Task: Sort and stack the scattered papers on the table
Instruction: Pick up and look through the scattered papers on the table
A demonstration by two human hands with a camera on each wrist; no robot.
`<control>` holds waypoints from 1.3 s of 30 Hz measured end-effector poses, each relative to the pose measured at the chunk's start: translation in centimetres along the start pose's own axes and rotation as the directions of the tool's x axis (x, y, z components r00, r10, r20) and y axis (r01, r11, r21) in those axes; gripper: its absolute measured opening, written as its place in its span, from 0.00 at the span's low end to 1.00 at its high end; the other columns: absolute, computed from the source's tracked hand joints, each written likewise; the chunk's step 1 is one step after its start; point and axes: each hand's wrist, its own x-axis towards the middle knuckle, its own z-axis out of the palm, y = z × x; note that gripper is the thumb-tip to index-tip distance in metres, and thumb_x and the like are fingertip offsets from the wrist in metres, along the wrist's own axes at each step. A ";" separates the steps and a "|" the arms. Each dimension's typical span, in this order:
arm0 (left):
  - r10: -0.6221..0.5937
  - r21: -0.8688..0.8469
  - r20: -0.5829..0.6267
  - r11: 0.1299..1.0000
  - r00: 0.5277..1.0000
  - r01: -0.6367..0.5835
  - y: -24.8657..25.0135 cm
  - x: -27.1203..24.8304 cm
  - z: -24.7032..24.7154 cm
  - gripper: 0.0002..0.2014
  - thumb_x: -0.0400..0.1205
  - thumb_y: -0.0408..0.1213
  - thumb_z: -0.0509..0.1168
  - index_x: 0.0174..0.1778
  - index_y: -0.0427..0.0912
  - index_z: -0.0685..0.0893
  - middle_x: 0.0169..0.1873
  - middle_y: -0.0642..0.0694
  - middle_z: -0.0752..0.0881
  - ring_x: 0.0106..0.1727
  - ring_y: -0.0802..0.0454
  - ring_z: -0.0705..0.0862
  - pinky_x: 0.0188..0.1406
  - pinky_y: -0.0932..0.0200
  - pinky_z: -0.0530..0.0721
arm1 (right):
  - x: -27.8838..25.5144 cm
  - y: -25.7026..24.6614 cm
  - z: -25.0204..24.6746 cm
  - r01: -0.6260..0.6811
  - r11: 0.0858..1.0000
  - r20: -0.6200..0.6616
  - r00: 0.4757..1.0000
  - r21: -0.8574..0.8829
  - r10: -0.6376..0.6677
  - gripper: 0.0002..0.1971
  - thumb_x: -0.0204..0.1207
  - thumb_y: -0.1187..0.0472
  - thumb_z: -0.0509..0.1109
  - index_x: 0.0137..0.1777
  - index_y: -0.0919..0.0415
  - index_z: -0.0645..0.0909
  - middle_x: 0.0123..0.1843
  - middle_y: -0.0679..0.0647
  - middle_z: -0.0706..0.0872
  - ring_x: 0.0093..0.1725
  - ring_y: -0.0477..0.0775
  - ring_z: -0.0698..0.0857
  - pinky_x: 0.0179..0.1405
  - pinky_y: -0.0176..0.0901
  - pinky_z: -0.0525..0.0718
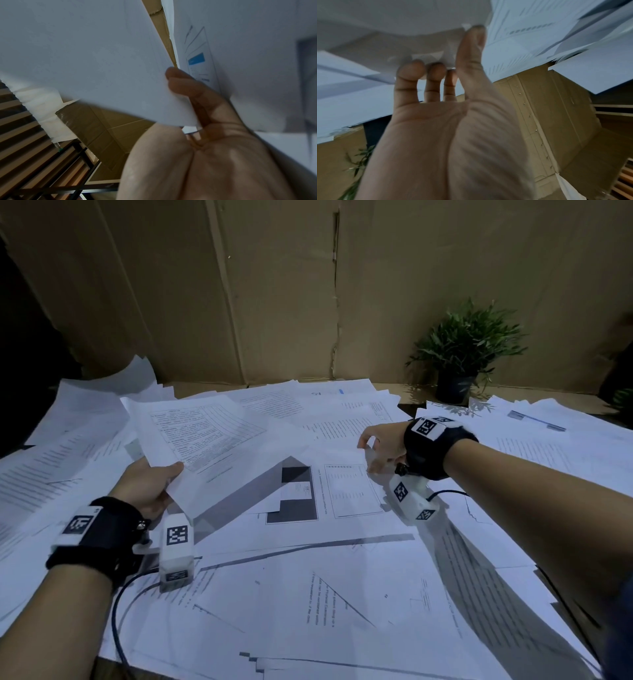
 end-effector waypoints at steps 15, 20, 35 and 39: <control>0.039 -0.041 0.035 0.998 0.999 -0.037 0.2 -0.7 0.3 0.21 0.87 0.24 0.58 0.77 0.36 0.74 0.71 0.42 0.81 0.66 0.41 0.82 0.62 0.49 0.77 | -2.3 4.0 -4.2 -0.020 0.985 -0.464 0.880 0.169 0.098 0.06 0.75 0.67 0.77 0.41 0.64 0.82 0.40 0.61 0.82 0.40 0.60 0.81 0.35 0.46 0.80; 0.127 -0.004 0.113 0.992 0.985 -0.127 0.8 -2.1 1.4 0.18 0.87 0.26 0.60 0.74 0.37 0.77 0.62 0.44 0.86 0.58 0.46 0.86 0.53 0.53 0.82 | -3.8 2.9 -10.4 0.128 0.986 -0.808 0.589 0.111 0.015 0.16 0.82 0.67 0.66 0.67 0.55 0.83 0.70 0.66 0.83 0.71 0.70 0.79 0.67 0.56 0.78; 0.220 0.084 0.334 0.962 0.917 -0.261 2.8 -6.6 4.4 0.17 0.92 0.39 0.49 0.70 0.40 0.78 0.59 0.48 0.89 0.52 0.56 0.90 0.42 0.68 0.86 | -4.3 -20.0 -8.5 0.439 0.804 -0.417 0.694 -0.401 -0.587 0.20 0.82 0.67 0.58 0.71 0.55 0.80 0.65 0.61 0.84 0.64 0.64 0.82 0.51 0.42 0.71; 0.177 0.005 0.309 0.982 0.934 -0.188 3.2 -7.2 5.1 0.20 0.90 0.49 0.46 0.74 0.49 0.73 0.64 0.50 0.82 0.50 0.54 0.83 0.31 0.75 0.84 | -1.3 -20.0 -6.7 0.579 0.789 -0.445 0.663 -0.205 -0.602 0.14 0.85 0.66 0.62 0.66 0.60 0.83 0.51 0.49 0.80 0.54 0.49 0.81 0.45 0.36 0.70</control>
